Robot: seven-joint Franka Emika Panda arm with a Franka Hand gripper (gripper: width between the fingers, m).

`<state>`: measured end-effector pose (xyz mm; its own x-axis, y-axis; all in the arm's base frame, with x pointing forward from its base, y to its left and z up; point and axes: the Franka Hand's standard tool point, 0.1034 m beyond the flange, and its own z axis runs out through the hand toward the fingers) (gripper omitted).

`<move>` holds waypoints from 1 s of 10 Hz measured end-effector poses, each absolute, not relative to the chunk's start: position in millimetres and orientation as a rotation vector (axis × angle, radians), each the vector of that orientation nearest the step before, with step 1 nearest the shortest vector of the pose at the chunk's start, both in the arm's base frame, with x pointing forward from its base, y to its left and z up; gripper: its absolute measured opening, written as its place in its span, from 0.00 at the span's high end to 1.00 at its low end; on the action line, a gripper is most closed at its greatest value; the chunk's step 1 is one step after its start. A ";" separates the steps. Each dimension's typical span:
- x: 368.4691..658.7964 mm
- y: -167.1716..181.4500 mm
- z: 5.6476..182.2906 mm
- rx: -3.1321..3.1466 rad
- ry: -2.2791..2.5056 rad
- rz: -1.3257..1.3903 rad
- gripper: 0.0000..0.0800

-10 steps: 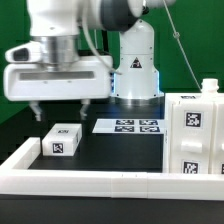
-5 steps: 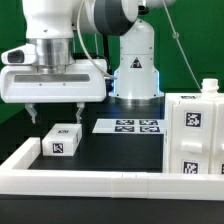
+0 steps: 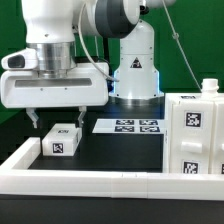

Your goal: Assemble cabinet

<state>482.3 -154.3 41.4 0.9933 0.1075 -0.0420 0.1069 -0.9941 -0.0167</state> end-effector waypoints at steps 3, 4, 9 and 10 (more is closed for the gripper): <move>479.6 -152.5 34.8 -3.119 -0.175 0.085 0.19; 478.3 -152.6 32.2 -3.120 -0.175 0.088 0.19; 466.2 -150.9 14.2 -3.126 -0.180 0.112 0.19; 463.9 -153.2 9.4 -3.127 -0.203 0.117 0.19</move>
Offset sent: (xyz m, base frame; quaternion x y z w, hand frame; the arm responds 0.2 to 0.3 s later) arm -0.0027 0.0014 -0.0107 -0.0037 0.0046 -0.0001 1.0000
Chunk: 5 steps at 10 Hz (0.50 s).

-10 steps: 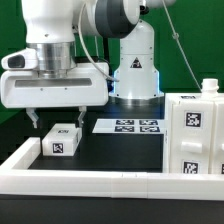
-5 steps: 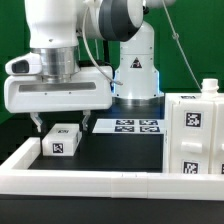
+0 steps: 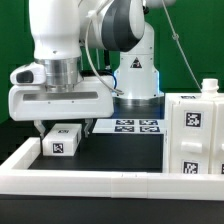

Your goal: Assemble cabinet

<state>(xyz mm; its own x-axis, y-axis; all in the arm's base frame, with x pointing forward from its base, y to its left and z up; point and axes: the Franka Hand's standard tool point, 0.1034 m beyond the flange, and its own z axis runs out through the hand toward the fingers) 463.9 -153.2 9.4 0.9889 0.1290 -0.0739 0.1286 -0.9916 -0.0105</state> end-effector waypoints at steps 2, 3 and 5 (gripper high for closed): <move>464.3 -153.9 8.7 -3.129 -0.208 0.113 0.22; 464.2 -154.0 8.7 -3.129 -0.207 0.113 0.22; 464.2 -154.0 8.7 -3.129 -0.207 0.113 0.31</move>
Offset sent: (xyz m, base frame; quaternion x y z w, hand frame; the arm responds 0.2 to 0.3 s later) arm 0.0000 0.0000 0.0000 0.0000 0.0000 0.0000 1.0000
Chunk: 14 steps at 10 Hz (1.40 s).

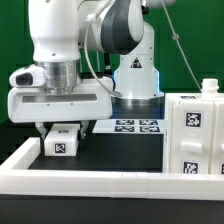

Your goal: Assemble cabinet

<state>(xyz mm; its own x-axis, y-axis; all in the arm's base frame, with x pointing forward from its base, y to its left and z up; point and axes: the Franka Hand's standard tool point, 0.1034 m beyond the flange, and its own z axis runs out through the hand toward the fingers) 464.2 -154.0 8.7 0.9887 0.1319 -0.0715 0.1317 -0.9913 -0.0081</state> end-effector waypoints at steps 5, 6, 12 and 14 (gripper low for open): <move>464.9 -153.2 9.4 -3.129 -0.208 0.111 0.31; 470.5 -140.5 23.5 -3.115 -0.137 0.135 0.31; 512.9 -69.3 113.7 -3.062 -0.089 0.145 0.31; 512.1 -69.5 111.5 -3.061 -0.086 0.152 0.31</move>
Offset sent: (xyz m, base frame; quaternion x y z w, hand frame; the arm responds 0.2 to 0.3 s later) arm 0.0000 0.0000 0.0000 0.0000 0.0000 0.0000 1.0000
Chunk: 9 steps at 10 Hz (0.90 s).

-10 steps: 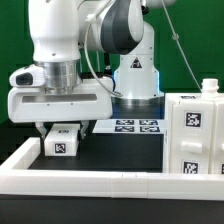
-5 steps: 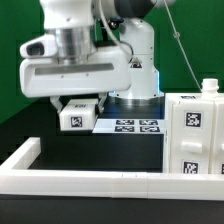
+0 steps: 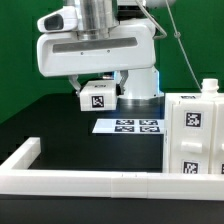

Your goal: Assemble cabinet

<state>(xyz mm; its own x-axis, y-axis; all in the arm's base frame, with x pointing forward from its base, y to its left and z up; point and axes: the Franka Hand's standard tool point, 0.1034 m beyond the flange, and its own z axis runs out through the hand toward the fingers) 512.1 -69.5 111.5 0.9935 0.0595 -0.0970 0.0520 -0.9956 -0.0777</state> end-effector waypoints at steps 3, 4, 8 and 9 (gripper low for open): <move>535.8 -45.4 141.7 -3.113 -0.113 0.107 0.31; 550.9 -23.9 159.3 -3.114 -0.109 0.093 0.31; 584.2 18.2 188.5 -3.131 -0.098 0.095 0.31; 583.6 18.2 187.7 -3.131 -0.098 0.098 0.31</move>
Offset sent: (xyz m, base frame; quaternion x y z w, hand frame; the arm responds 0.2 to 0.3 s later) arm 0.0566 0.0640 0.0724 -0.0456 -0.0030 0.0090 0.9989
